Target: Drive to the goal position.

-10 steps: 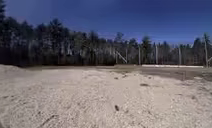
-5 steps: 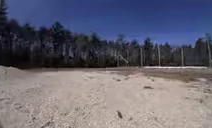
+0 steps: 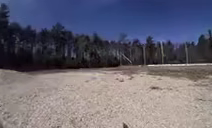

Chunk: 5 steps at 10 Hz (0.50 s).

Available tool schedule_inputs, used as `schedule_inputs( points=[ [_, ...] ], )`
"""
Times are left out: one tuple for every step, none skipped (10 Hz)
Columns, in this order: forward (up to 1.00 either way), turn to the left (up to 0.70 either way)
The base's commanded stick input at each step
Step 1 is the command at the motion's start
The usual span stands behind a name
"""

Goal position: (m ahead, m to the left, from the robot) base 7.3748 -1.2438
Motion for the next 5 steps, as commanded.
schedule_inputs(
  points=[
    [0.7,0.0],
    [0.7,0.0],
    [0.7,0.0],
    [0.7,0.0],
    [0.7,0.0]
  ],
)
